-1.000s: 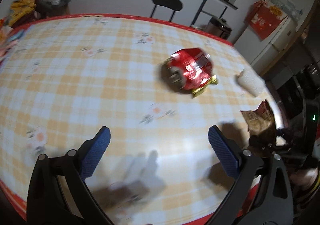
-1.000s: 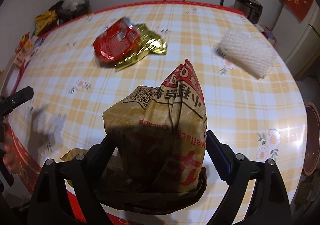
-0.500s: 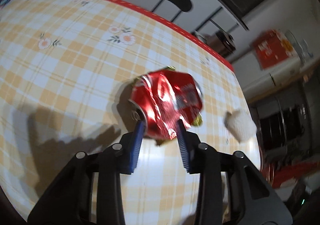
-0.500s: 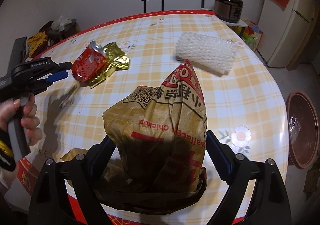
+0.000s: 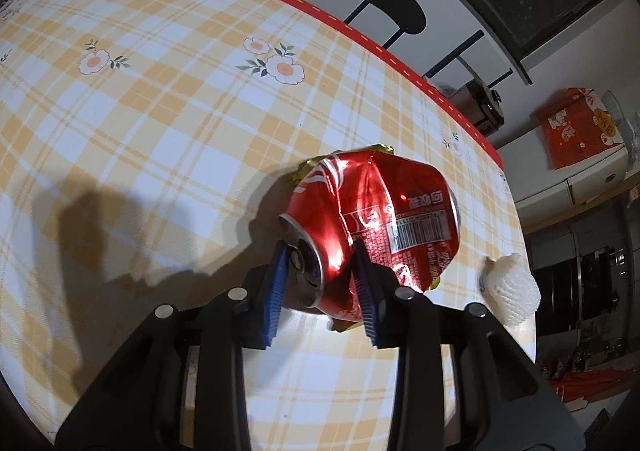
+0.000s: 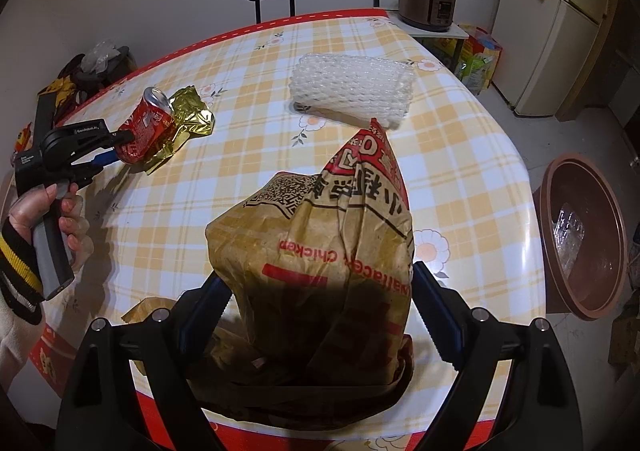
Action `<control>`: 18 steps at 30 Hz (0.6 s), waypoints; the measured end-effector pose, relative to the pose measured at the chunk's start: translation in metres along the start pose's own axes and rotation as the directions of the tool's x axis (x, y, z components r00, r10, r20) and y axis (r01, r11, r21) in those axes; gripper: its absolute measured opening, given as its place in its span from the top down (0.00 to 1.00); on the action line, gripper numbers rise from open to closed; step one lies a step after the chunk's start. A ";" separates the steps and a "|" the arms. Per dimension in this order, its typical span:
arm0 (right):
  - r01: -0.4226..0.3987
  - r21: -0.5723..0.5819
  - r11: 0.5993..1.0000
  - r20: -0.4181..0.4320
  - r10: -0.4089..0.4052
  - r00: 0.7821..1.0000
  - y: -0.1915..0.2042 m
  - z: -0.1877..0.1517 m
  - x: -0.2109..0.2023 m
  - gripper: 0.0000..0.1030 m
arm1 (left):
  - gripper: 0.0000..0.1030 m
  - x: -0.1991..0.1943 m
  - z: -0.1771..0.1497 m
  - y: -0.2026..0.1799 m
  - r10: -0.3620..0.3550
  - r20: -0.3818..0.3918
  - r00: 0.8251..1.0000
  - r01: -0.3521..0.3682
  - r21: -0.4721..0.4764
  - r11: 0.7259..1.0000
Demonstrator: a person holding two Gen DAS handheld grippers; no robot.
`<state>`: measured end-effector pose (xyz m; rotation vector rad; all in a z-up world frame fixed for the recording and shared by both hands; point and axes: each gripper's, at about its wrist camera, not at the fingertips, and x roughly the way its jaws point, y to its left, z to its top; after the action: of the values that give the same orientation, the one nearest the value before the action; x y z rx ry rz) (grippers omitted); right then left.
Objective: Collect trash
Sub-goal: 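Grasp the crushed red can with the left tool while the right tool holds the paper bag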
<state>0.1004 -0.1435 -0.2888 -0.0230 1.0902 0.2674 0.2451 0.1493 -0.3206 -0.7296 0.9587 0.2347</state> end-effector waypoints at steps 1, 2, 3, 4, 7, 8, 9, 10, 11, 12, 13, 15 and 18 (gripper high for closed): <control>0.001 0.001 1.000 0.000 -0.001 1.000 0.000 -0.001 -0.001 0.15 | 0.66 0.001 0.000 0.000 -0.001 0.001 1.000 0.001 0.001 1.000; 0.002 0.001 1.000 -0.001 -0.002 1.000 -0.001 0.000 -0.001 0.15 | 0.66 0.002 0.001 -0.002 -0.002 0.001 1.000 0.002 0.002 1.000; 0.004 0.003 1.000 -0.001 -0.004 1.000 -0.002 -0.001 -0.002 0.15 | 0.66 0.002 0.001 -0.002 -0.004 0.000 1.000 0.004 0.003 1.000; 0.006 0.004 1.000 -0.002 -0.006 1.000 -0.003 -0.002 -0.003 0.15 | 0.67 0.002 0.001 -0.002 -0.006 0.000 1.000 0.006 0.007 1.000; 0.007 0.011 1.000 0.000 -0.007 1.000 -0.006 -0.003 -0.005 0.15 | 0.69 -0.004 -0.002 -0.006 -0.009 0.013 1.000 0.009 0.043 0.999; 0.007 0.013 1.000 0.001 -0.007 1.000 -0.005 -0.003 -0.006 0.15 | 0.72 -0.007 -0.003 -0.008 -0.010 0.018 1.000 0.009 0.058 0.998; 0.005 0.015 1.000 0.003 -0.005 1.000 -0.005 -0.003 -0.007 0.15 | 0.72 -0.011 -0.005 -0.009 -0.013 0.021 1.000 0.012 0.068 0.998; 0.003 0.016 1.000 0.004 -0.003 1.000 -0.005 -0.002 -0.007 0.15 | 0.72 -0.014 -0.006 -0.010 -0.020 0.024 1.000 0.018 0.081 0.997; 0.001 0.016 1.000 0.006 -0.001 1.000 -0.005 -0.002 -0.007 0.15 | 0.72 -0.020 -0.008 -0.012 -0.027 0.028 0.999 0.024 0.105 0.994; -0.002 0.014 1.000 0.009 0.002 1.000 -0.003 -0.002 -0.008 0.15 | 0.73 -0.024 -0.010 -0.013 -0.028 0.030 0.999 0.024 0.124 0.992; -0.005 0.012 1.000 0.010 0.005 1.000 -0.002 -0.001 -0.008 0.15 | 0.73 -0.030 -0.012 -0.014 -0.026 0.034 0.999 0.021 0.147 0.989; -0.014 0.010 1.000 0.016 0.014 1.000 0.001 -0.001 -0.010 0.15 | 0.73 -0.041 -0.018 -0.014 -0.026 0.042 0.999 0.018 0.178 0.984; -0.029 0.006 1.000 0.024 0.029 0.999 0.006 0.000 -0.013 0.15 | 0.72 -0.062 -0.028 -0.010 -0.025 0.053 0.998 0.013 0.207 0.978</control>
<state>0.0932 -0.1403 -0.2771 0.0013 1.0678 0.2897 0.1958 0.1314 -0.2759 -0.5386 0.9073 0.1351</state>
